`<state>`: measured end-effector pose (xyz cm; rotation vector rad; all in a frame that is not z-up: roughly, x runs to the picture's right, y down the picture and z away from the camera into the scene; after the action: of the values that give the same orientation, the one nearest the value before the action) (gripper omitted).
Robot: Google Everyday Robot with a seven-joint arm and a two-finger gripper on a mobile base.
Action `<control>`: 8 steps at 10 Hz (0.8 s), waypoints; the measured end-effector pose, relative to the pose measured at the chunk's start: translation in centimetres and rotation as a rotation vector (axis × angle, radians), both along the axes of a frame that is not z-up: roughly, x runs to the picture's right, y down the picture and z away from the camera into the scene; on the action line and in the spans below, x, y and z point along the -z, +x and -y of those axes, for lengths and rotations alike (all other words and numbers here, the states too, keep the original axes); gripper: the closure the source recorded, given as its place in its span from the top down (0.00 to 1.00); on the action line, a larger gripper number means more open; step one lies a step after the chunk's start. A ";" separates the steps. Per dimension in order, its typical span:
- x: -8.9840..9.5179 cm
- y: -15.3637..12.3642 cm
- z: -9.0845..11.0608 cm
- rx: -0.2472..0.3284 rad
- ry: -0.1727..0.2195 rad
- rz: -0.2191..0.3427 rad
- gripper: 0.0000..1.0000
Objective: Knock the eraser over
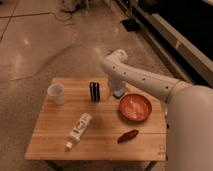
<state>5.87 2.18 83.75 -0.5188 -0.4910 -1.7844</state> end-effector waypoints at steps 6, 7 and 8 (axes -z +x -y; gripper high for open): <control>-1.4 -5.5 1.9 -0.037 -0.002 0.053 0.80; -1.5 -6.1 2.2 -0.045 0.000 0.056 0.80; -1.8 -6.9 2.9 -0.057 0.015 0.057 0.80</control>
<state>-1.00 -0.71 85.50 -0.4398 -0.5268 -1.7506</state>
